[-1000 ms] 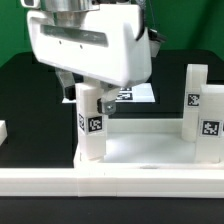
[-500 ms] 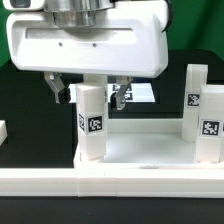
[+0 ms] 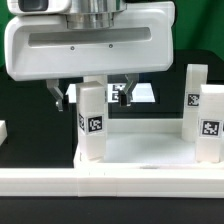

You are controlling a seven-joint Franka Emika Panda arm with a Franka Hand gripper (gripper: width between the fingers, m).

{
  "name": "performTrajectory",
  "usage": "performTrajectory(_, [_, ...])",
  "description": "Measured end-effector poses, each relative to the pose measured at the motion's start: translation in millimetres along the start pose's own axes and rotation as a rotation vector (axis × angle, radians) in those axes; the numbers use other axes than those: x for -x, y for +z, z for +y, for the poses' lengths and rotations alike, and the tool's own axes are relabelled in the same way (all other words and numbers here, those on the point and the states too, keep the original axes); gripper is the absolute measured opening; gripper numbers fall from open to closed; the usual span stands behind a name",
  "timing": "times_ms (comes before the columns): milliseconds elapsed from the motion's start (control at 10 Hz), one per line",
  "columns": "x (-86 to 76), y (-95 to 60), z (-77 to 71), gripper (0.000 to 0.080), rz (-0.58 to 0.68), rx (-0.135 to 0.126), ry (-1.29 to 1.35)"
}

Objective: Assemble desk

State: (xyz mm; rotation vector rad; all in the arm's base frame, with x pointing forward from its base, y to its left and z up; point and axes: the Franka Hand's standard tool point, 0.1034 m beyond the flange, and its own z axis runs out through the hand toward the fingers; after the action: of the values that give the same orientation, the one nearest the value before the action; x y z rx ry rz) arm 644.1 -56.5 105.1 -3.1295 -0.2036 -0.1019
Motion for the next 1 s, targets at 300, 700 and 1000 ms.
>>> performTrajectory(300, [0.6, 0.2, 2.9, 0.037, 0.0, 0.0, -0.072])
performTrajectory(700, [0.6, 0.5, 3.7, 0.0288, 0.0, -0.004, 0.016])
performTrajectory(1000, [0.4, 0.6, 5.6, 0.0288, -0.003, -0.013, 0.356])
